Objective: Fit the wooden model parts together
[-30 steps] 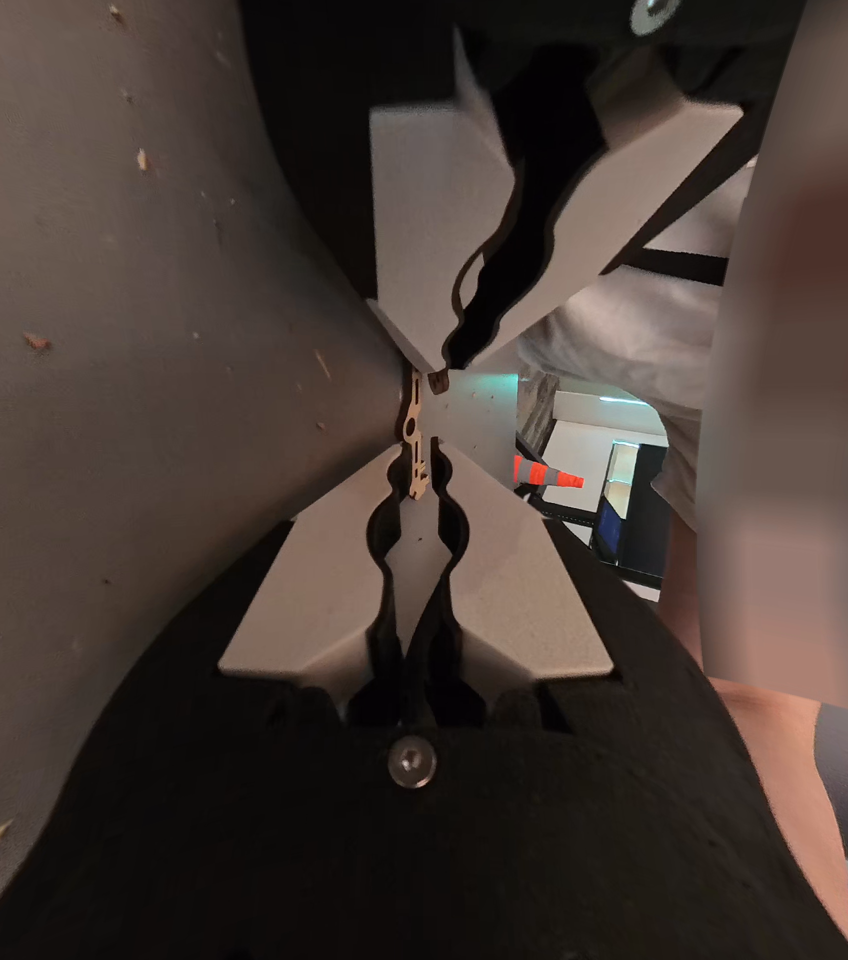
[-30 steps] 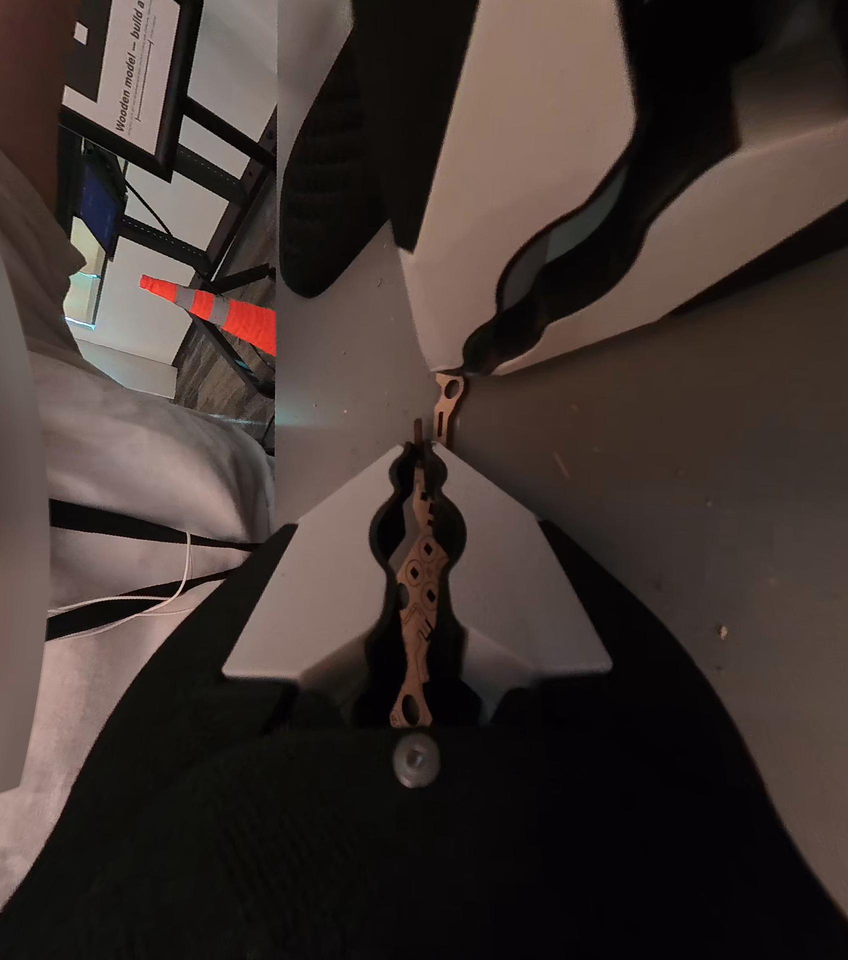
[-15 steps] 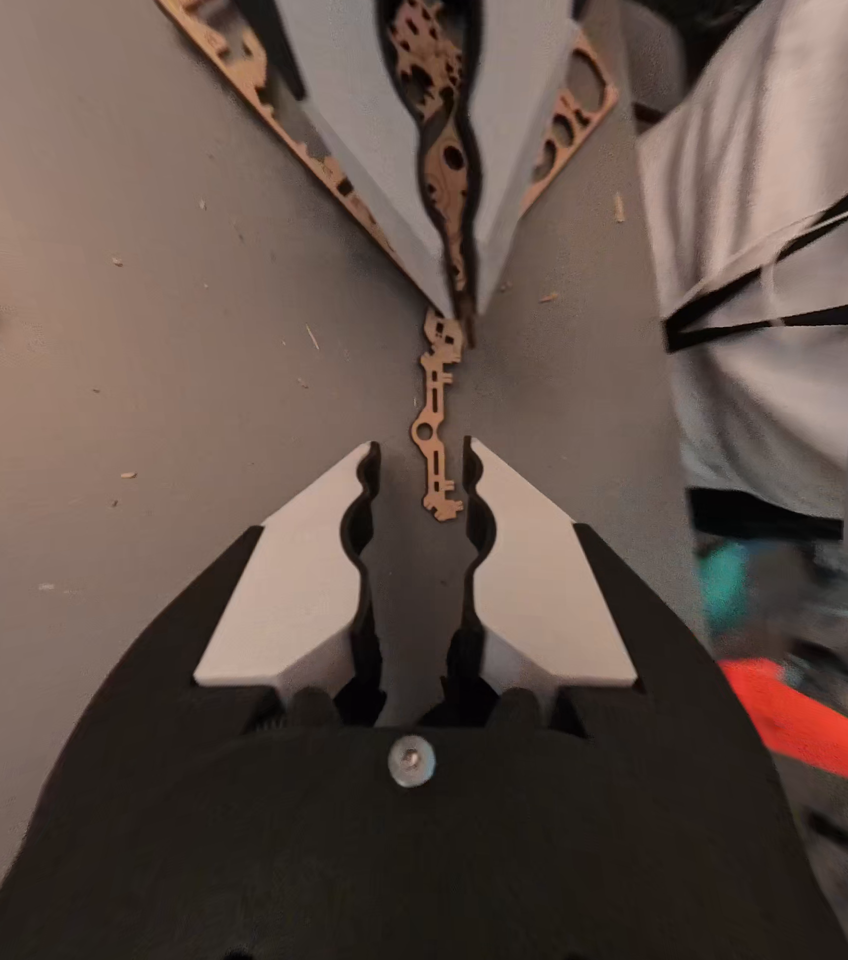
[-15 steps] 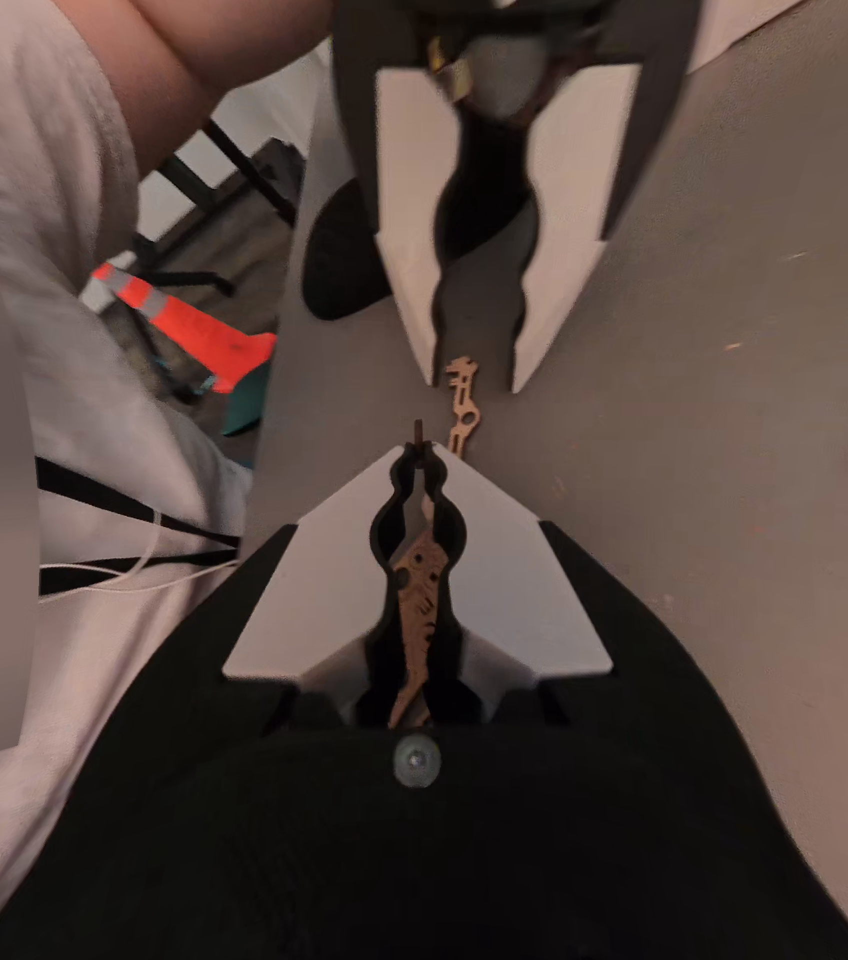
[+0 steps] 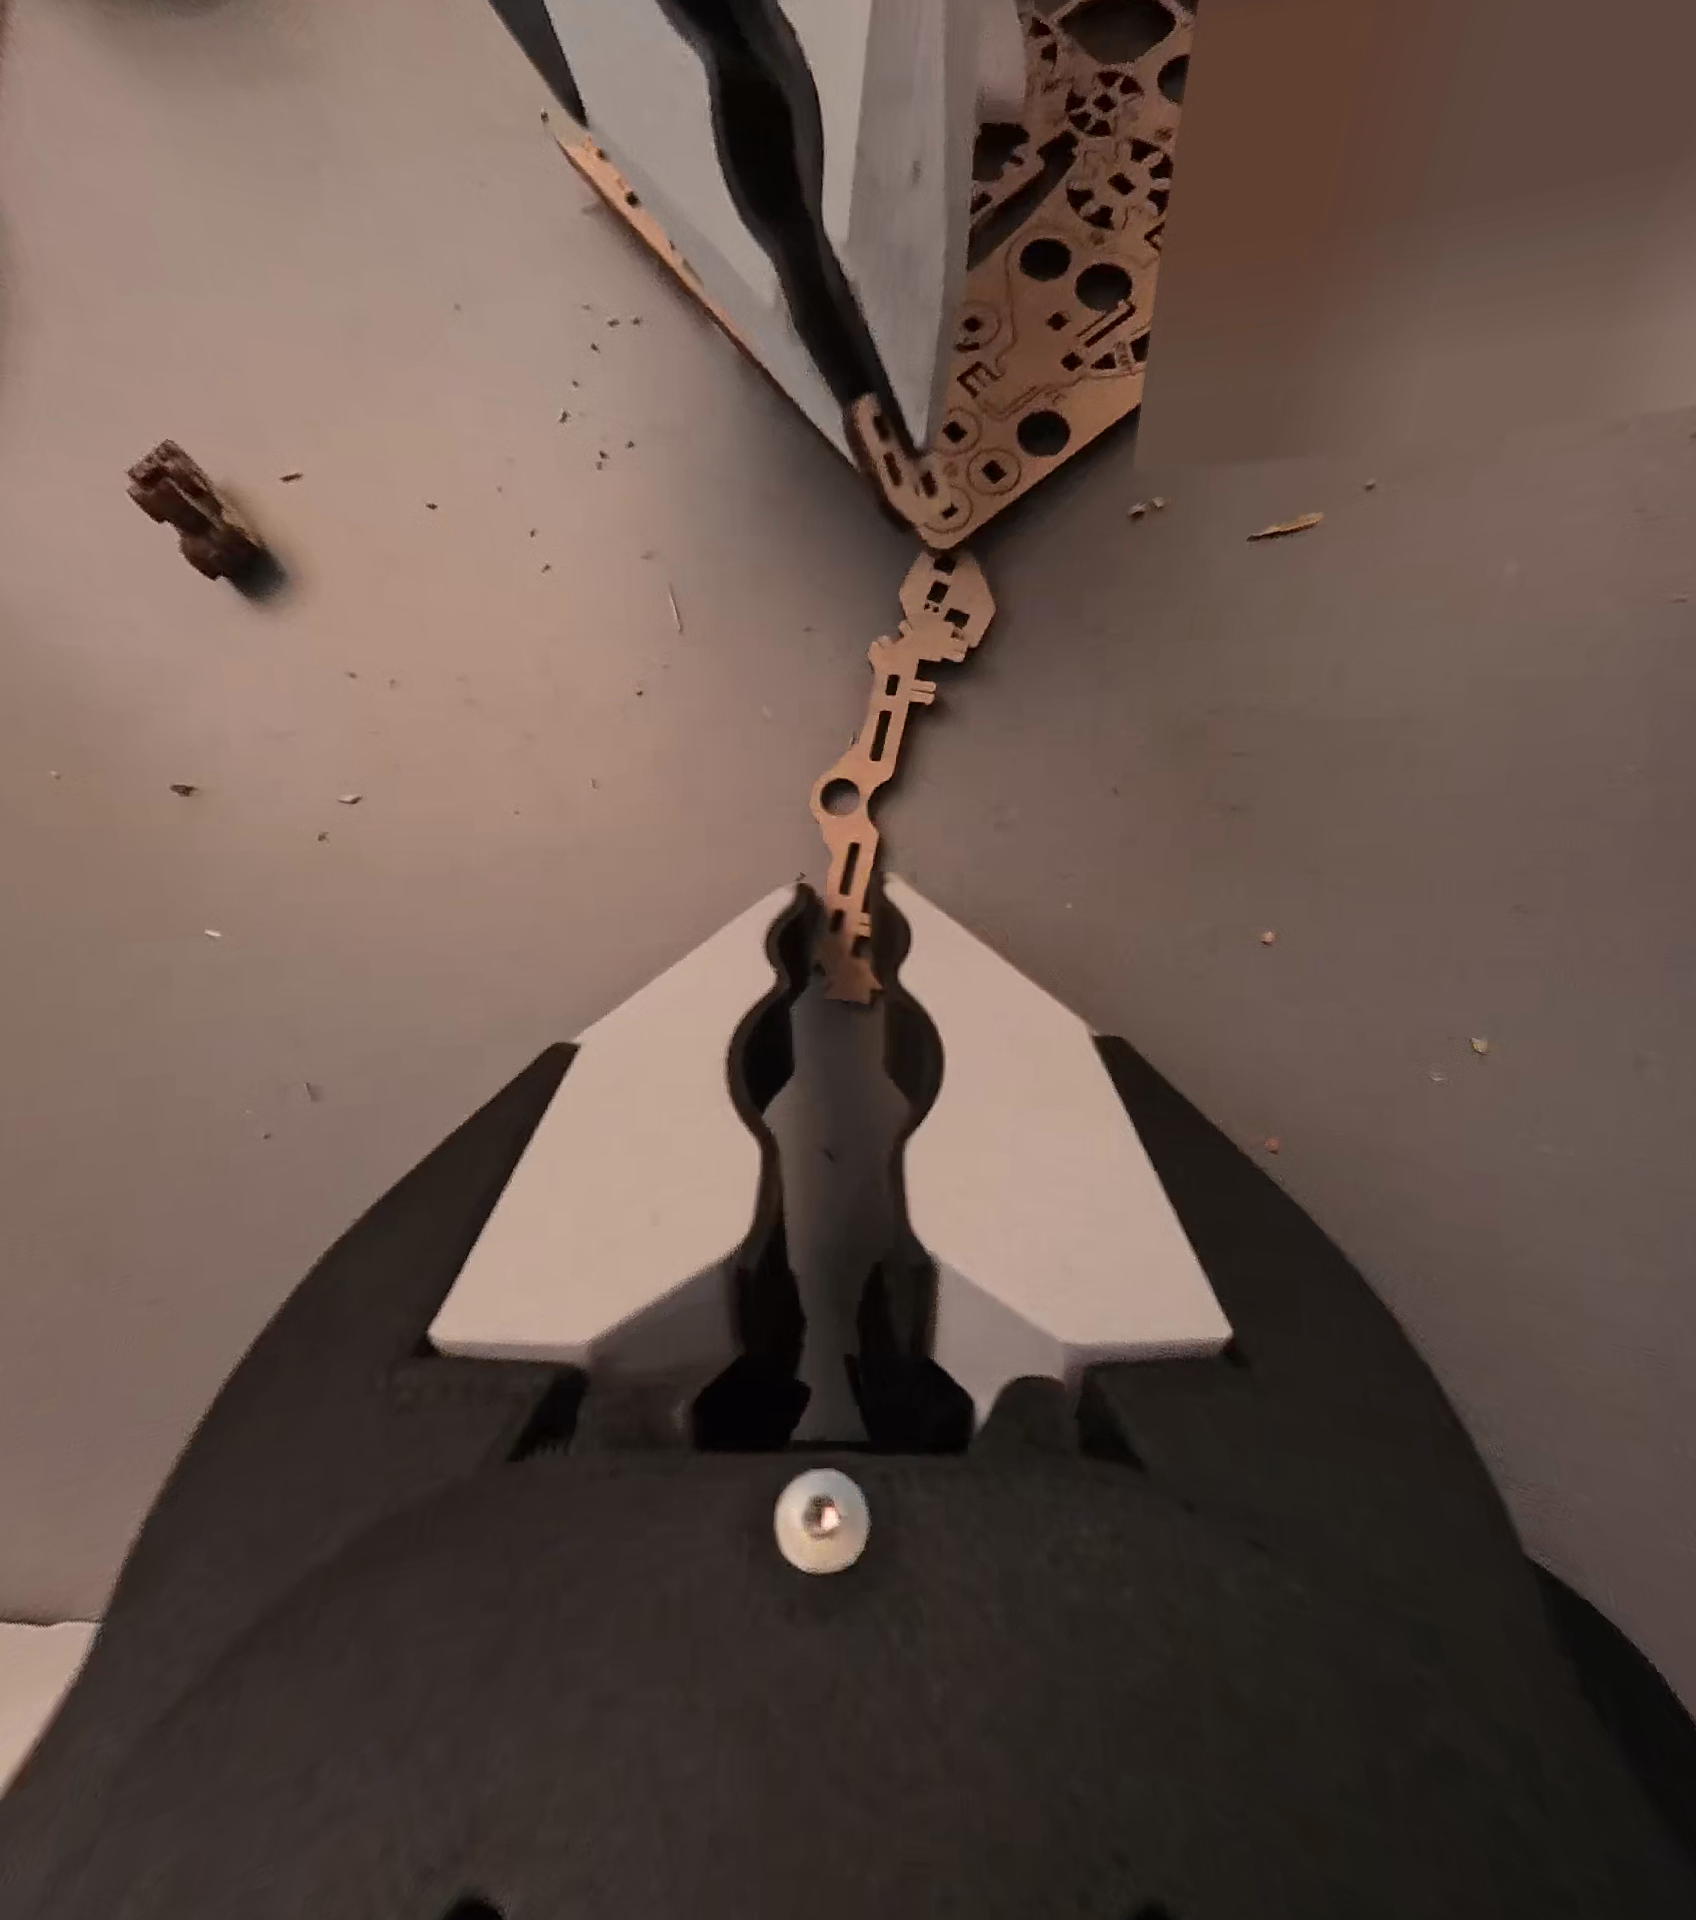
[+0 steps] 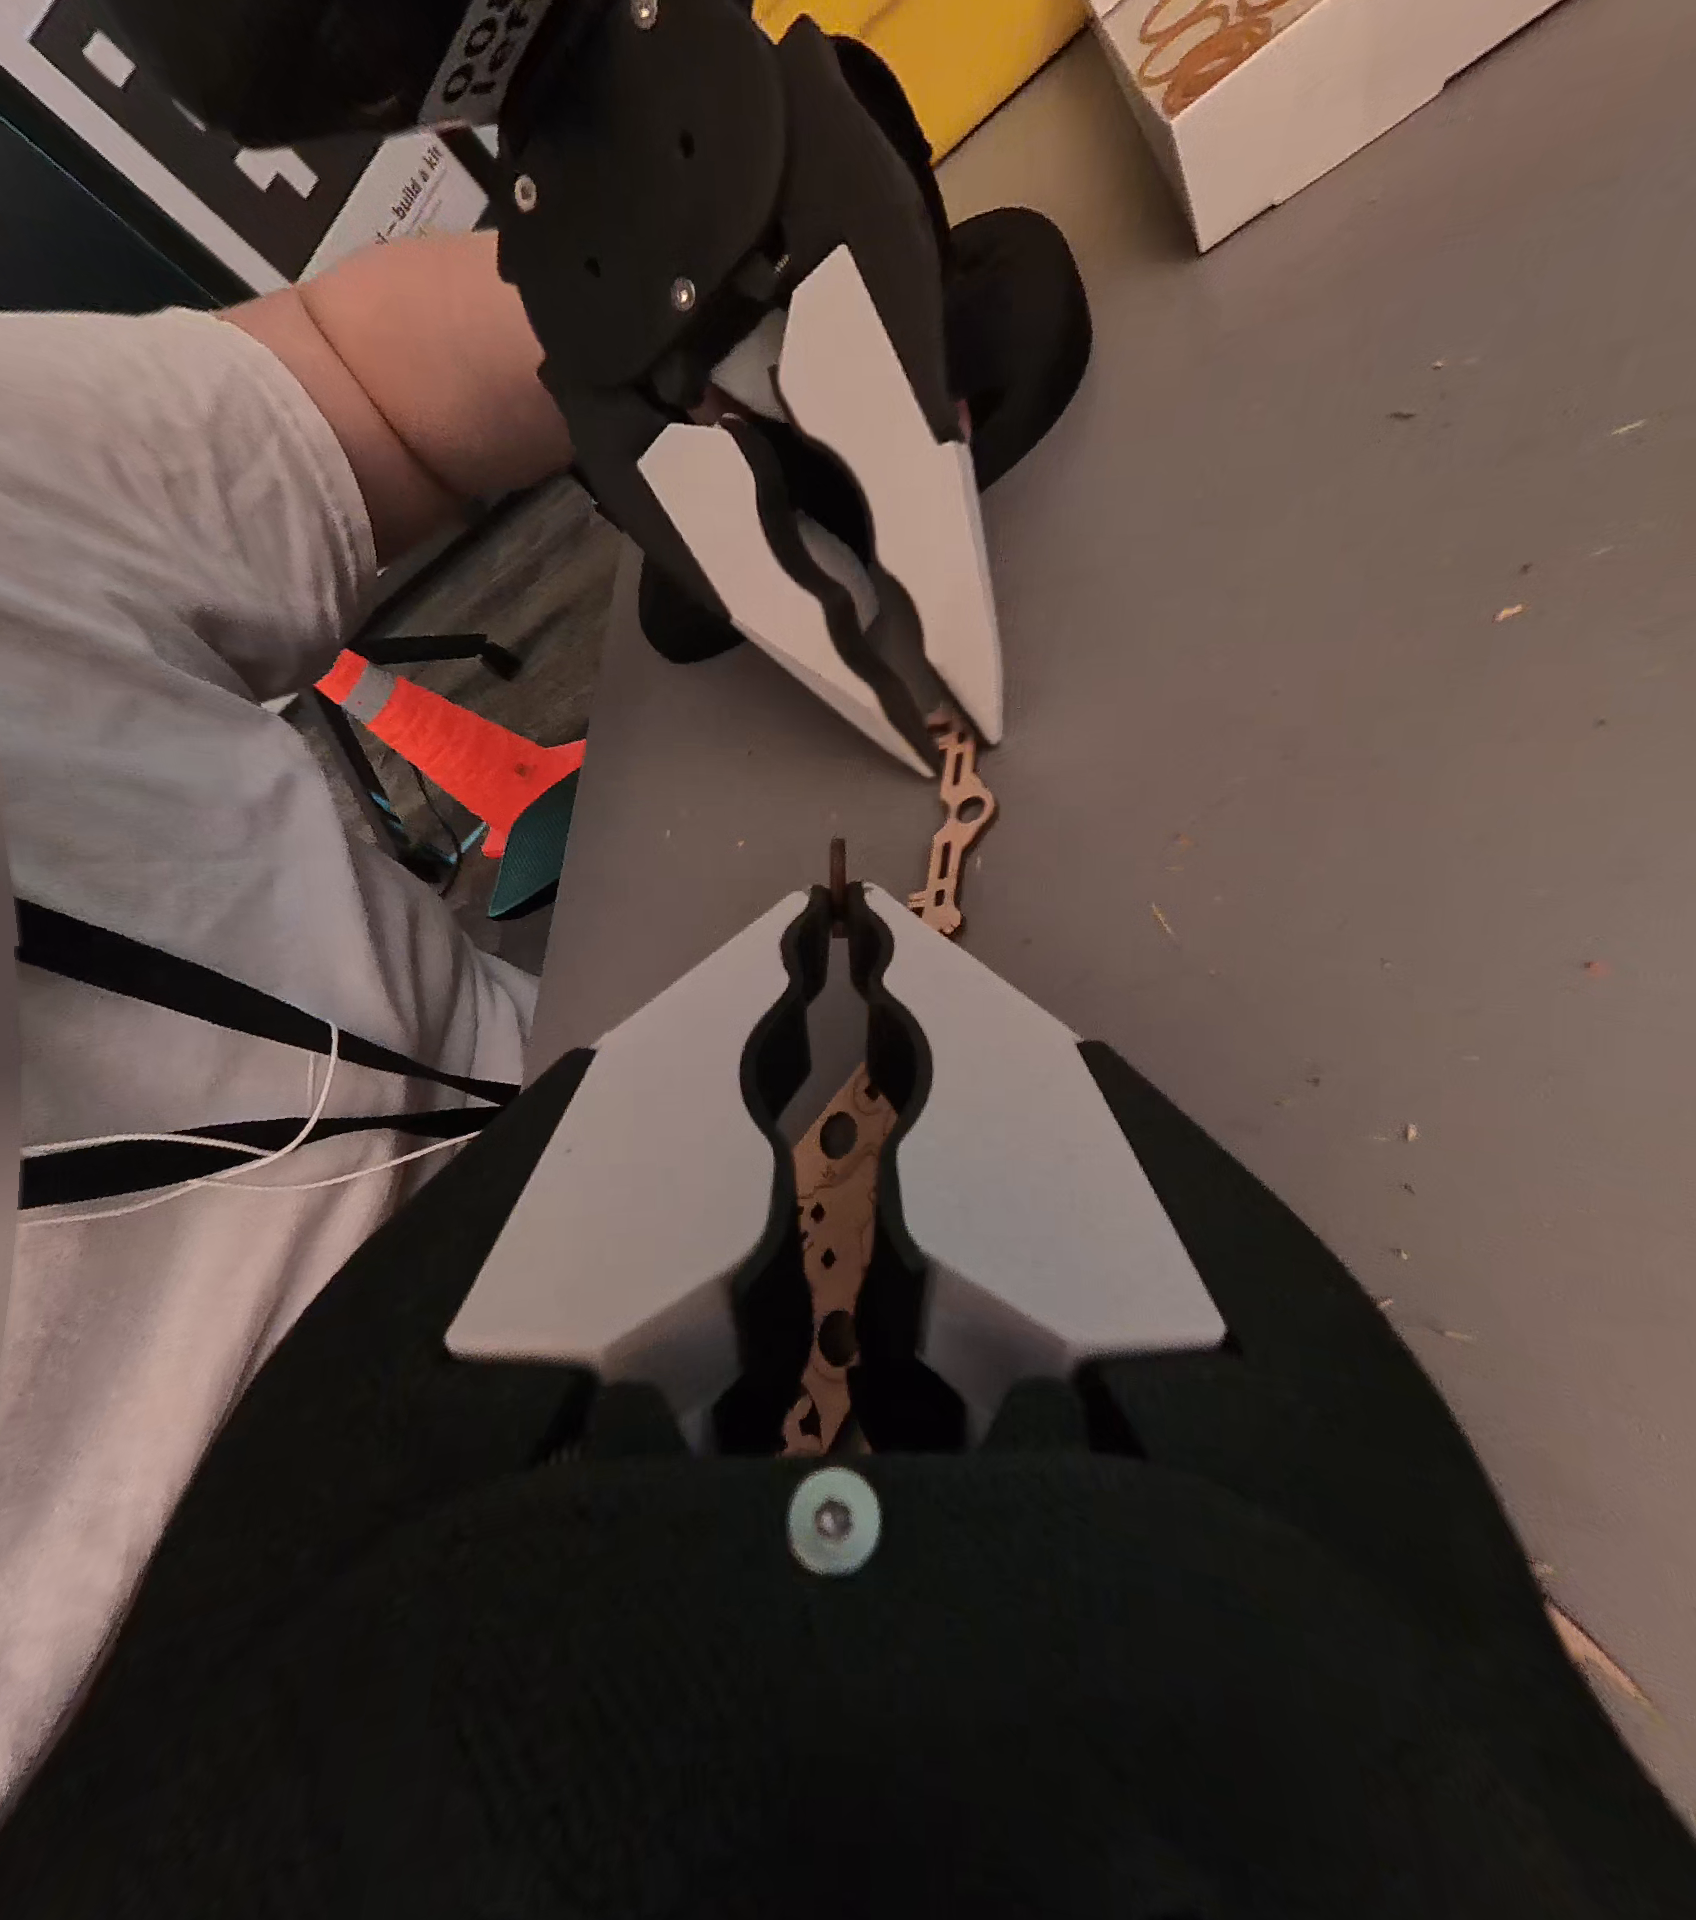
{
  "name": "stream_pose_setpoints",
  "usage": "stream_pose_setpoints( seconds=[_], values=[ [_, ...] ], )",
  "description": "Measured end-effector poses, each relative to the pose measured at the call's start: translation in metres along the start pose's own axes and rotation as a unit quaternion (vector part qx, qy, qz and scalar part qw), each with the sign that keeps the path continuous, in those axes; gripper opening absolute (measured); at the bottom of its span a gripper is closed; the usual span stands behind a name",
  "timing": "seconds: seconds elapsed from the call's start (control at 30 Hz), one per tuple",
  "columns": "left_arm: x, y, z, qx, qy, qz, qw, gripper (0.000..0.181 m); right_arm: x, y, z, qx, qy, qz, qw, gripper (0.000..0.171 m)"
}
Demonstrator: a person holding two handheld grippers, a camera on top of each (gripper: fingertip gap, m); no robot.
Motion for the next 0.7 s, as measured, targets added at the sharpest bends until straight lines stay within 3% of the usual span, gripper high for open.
stream_pose_setpoints(
  seconds=[0.13, 0.23, 0.3, 0.47, 0.7],
  values=[
    [0.002, 0.001, 0.000, 0.005, 0.021, 0.010, 1.000, 0.006, -0.006, 0.003, -0.002, 0.003, 0.019, 0.014, 1.000, 0.002],
    [0.004, 0.000, 0.003, -0.080, -0.065, 0.044, 0.994, 0.006, -0.005, 0.001, -0.005, -0.001, 0.032, 0.016, 0.999, 0.001],
    [0.004, -0.002, 0.005, -0.178, -0.152, 0.092, 0.968, 0.006, 0.000, 0.001, -0.005, 0.016, 0.059, 0.024, 0.998, 0.001],
    [0.001, -0.002, 0.025, -0.319, -0.235, 0.168, 0.903, 0.006, 0.009, 0.012, -0.011, 0.063, 0.082, 0.076, 0.992, 0.001],
    [-0.003, 0.010, 0.034, -0.443, -0.285, 0.226, 0.819, 0.006, 0.026, 0.029, -0.015, 0.112, 0.053, 0.106, 0.987, 0.001]
  ],
)
Point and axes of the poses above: each gripper's, where its closed fingertips meet, y out along the fingers, x out of its top, z = x × y across the jaws, the point moved 5 cm from there along -y, back along the fingers, and after that the axes turned 6 degrees about -z, right-handed, at the moved point
